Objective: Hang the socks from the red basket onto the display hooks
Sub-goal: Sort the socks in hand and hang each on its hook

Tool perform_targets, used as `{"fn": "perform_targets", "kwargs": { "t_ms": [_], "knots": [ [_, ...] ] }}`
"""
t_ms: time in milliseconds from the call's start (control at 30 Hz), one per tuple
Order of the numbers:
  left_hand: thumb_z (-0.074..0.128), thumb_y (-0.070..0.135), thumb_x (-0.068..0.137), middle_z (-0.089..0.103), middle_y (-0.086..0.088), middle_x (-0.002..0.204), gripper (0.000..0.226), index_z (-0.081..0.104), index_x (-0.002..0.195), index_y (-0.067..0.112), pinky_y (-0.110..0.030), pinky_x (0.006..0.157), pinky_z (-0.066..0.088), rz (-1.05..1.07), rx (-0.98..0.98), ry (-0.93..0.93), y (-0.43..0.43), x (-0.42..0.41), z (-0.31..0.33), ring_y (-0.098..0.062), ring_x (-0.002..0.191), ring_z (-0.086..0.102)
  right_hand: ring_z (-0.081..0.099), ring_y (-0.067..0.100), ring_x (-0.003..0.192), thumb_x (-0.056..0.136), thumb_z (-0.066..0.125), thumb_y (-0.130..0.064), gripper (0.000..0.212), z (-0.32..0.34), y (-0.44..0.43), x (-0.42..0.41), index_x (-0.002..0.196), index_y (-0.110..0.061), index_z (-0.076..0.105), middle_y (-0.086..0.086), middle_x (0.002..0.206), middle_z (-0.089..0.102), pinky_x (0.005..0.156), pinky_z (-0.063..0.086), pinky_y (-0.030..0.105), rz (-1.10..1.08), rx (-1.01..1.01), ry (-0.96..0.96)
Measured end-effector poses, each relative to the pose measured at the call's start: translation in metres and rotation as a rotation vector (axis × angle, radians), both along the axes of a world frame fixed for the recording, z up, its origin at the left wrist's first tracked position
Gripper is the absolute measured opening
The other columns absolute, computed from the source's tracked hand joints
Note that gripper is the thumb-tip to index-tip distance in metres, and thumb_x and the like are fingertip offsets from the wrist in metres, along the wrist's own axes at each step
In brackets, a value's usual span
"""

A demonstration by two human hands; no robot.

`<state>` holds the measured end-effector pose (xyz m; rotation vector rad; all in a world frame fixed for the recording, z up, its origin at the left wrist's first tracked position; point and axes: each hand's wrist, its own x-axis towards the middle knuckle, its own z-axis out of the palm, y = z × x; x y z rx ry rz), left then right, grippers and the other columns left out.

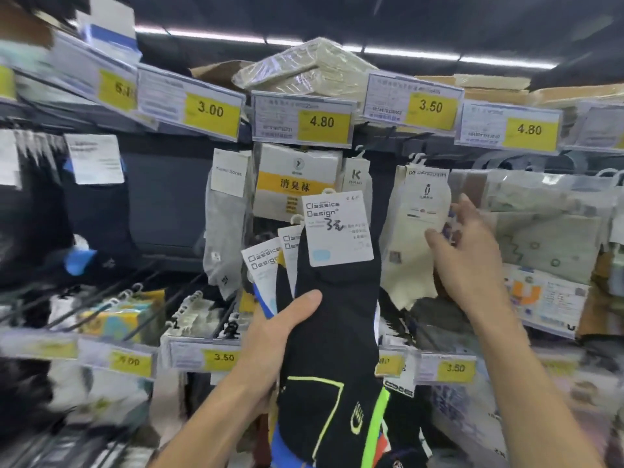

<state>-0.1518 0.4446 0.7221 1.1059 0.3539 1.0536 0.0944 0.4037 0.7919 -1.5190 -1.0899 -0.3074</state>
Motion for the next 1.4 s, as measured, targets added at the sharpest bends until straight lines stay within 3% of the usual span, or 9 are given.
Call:
{"fn": "perform_targets", "kwargs": {
  "t_ms": [100,200,333,533,700,967,1167,1300,1400],
  "knots": [
    [0.079,0.023,0.073,0.076,-0.005,0.115,0.038,0.076,0.11,0.031,-0.027,0.075,0.06,-0.003,0.083,-0.01,-0.001,-0.01,0.0,-0.025,0.102,0.074,0.06,-0.011,0.104,0.089,0.057,-0.048,0.049,-0.02,-0.032,-0.062,0.136,-0.036,0.052,-0.025,0.117,0.064,0.08,0.042,0.0,0.204,0.155,-0.007],
    [0.073,0.018,0.077,0.076,-0.007,0.115,0.035,0.076,0.11,0.031,-0.028,0.078,0.059,0.001,0.145,0.044,-0.002,-0.014,-0.001,-0.026,0.104,0.073,0.062,-0.007,0.097,0.083,0.066,-0.054,0.044,-0.024,-0.035,-0.103,0.125,-0.039,0.061,-0.025,0.106,0.067,0.073,0.048,0.007,0.369,0.067,0.027],
    [0.076,0.027,0.08,0.074,0.0,0.12,0.037,0.072,0.115,0.037,-0.024,0.082,0.058,-0.043,0.213,0.101,-0.006,-0.028,-0.003,-0.02,0.11,0.071,0.064,-0.008,0.091,0.078,0.077,-0.032,0.031,-0.019,-0.032,-0.119,0.103,-0.043,0.062,-0.032,0.098,0.068,0.069,0.052,0.011,0.431,0.052,0.103],
    [0.083,0.039,0.062,0.077,0.001,0.113,0.058,0.073,0.118,0.029,-0.023,0.07,0.06,-0.081,0.002,0.065,-0.006,-0.053,-0.012,-0.019,0.101,0.075,0.071,-0.001,0.089,0.075,0.079,-0.021,0.033,-0.02,-0.036,-0.136,0.1,-0.036,0.063,-0.018,0.097,0.075,0.069,0.053,0.009,0.518,0.157,0.209],
    [0.079,0.036,0.055,0.079,-0.008,0.099,0.041,0.081,0.096,0.029,-0.025,0.058,0.059,-0.072,-0.036,0.011,-0.005,-0.08,-0.009,-0.024,0.083,0.078,0.071,0.019,0.103,0.072,0.071,-0.039,0.025,-0.016,-0.037,-0.156,0.097,-0.036,0.071,-0.003,0.108,0.075,0.09,0.055,0.041,0.643,0.205,0.334],
    [0.08,0.039,0.053,0.078,-0.004,0.107,0.054,0.079,0.107,0.029,-0.032,0.068,0.062,0.096,-0.016,-0.017,0.001,-0.144,-0.006,-0.024,0.094,0.076,0.075,0.013,0.077,0.079,0.063,-0.026,0.016,-0.014,-0.033,-0.204,0.087,-0.025,0.077,0.003,0.093,0.078,0.062,0.059,0.023,0.832,0.31,0.548],
    [0.088,0.02,0.059,0.078,-0.004,0.108,0.046,0.079,0.101,0.035,-0.026,0.068,0.061,0.137,0.03,0.002,0.009,-0.205,-0.011,-0.021,0.094,0.076,0.075,0.015,0.078,0.079,0.066,-0.026,0.017,-0.018,-0.015,-0.263,0.092,-0.023,0.076,0.007,0.096,0.077,0.064,0.059,0.024,1.011,0.249,0.567],
    [0.075,0.029,0.062,0.078,-0.002,0.107,0.038,0.079,0.098,0.037,-0.023,0.067,0.06,0.178,0.058,-0.034,0.016,-0.246,-0.018,-0.019,0.095,0.076,0.075,0.015,0.079,0.081,0.066,-0.026,0.017,-0.025,0.0,-0.298,0.095,-0.021,0.075,0.007,0.096,0.077,0.062,0.058,0.022,1.089,0.232,0.596],
    [0.082,0.011,0.062,0.078,-0.007,0.109,0.047,0.079,0.107,0.023,-0.023,0.067,0.059,0.256,0.042,-0.006,0.024,-0.273,-0.027,-0.023,0.095,0.076,0.074,0.015,0.078,0.079,0.069,-0.028,0.02,-0.03,0.011,-0.32,0.096,-0.02,0.075,0.007,0.095,0.076,0.062,0.058,0.022,1.117,0.186,0.636]
  ]
}}
